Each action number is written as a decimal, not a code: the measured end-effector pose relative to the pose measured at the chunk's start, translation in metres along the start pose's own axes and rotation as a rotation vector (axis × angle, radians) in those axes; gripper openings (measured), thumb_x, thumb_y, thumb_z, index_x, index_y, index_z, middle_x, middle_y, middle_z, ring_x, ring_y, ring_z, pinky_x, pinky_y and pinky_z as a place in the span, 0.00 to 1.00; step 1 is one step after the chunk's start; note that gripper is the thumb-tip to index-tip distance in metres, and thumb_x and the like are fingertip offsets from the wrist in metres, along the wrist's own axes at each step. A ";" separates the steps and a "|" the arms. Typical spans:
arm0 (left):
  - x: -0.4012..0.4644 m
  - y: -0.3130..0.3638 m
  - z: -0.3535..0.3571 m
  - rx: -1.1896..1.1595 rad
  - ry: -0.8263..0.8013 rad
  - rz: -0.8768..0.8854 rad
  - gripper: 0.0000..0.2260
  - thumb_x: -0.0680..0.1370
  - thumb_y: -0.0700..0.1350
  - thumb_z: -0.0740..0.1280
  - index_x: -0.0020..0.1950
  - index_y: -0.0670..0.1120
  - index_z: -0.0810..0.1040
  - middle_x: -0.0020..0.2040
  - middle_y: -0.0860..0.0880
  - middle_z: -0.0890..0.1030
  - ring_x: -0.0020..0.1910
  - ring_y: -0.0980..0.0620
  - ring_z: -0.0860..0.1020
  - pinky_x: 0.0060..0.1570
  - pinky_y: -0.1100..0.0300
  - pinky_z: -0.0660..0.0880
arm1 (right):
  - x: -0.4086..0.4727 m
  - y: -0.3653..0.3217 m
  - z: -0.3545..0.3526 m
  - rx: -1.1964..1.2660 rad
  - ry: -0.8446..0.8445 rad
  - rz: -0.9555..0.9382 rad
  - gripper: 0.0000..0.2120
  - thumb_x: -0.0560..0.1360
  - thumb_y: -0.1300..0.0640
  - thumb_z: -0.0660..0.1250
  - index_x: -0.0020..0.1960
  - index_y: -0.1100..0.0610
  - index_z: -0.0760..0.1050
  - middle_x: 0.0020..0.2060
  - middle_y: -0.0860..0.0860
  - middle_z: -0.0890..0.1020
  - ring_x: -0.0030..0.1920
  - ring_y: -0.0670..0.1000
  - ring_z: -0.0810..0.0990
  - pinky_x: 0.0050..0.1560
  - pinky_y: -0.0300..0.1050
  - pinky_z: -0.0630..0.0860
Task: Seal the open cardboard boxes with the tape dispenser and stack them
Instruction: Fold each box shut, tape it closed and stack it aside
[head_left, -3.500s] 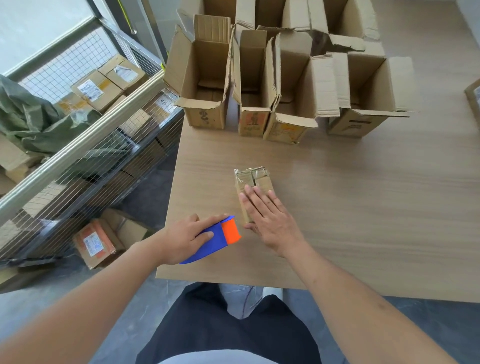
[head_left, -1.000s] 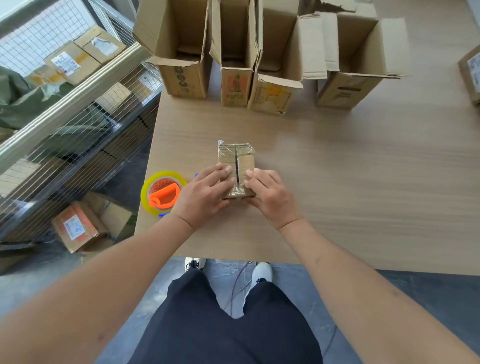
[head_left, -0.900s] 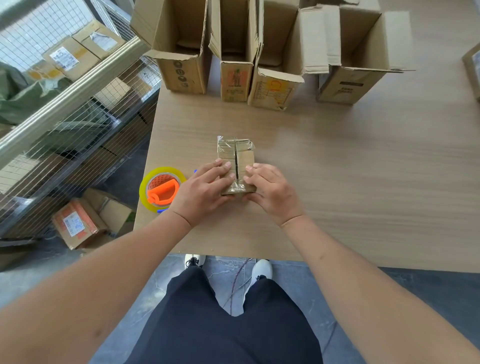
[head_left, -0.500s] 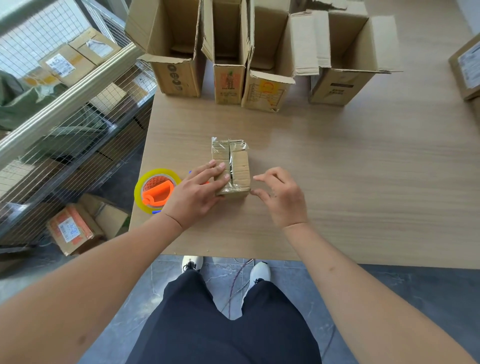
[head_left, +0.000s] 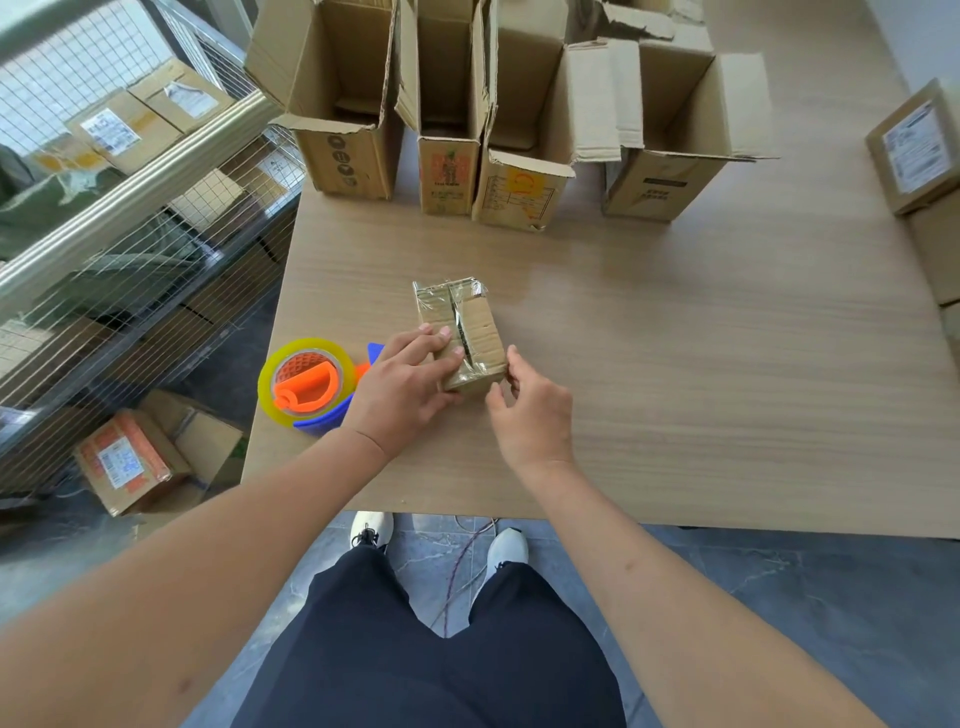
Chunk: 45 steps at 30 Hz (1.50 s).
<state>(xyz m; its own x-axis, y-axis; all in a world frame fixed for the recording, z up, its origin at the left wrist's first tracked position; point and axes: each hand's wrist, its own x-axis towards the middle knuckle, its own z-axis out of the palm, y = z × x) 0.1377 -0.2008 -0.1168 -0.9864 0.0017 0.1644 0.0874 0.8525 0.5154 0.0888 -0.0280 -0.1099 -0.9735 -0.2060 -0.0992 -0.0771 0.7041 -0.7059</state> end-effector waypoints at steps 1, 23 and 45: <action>0.000 -0.001 -0.002 0.006 -0.022 0.010 0.25 0.68 0.41 0.83 0.63 0.39 0.83 0.66 0.39 0.80 0.66 0.33 0.76 0.67 0.41 0.73 | 0.001 0.000 -0.001 -0.016 -0.012 -0.004 0.25 0.77 0.61 0.69 0.74 0.60 0.73 0.54 0.60 0.86 0.54 0.59 0.85 0.60 0.53 0.78; 0.008 -0.009 -0.025 0.011 -0.227 0.002 0.26 0.76 0.30 0.69 0.74 0.41 0.75 0.75 0.46 0.74 0.75 0.40 0.69 0.74 0.47 0.67 | 0.013 -0.005 0.009 -0.249 -0.261 -0.228 0.44 0.79 0.43 0.69 0.83 0.60 0.49 0.83 0.55 0.48 0.82 0.53 0.52 0.75 0.48 0.63; 0.025 0.008 -0.043 0.179 -0.409 0.042 0.34 0.78 0.35 0.63 0.83 0.49 0.59 0.84 0.50 0.55 0.83 0.50 0.51 0.81 0.55 0.47 | 0.025 -0.008 -0.020 -0.401 -0.310 -0.156 0.57 0.63 0.45 0.80 0.80 0.60 0.52 0.74 0.53 0.60 0.72 0.56 0.62 0.72 0.49 0.66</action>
<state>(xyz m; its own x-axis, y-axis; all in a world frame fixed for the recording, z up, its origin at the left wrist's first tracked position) 0.1194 -0.2164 -0.0723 -0.9596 0.2143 -0.1821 0.1389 0.9242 0.3558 0.0608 -0.0255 -0.0929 -0.8391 -0.4777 -0.2603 -0.3513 0.8411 -0.4112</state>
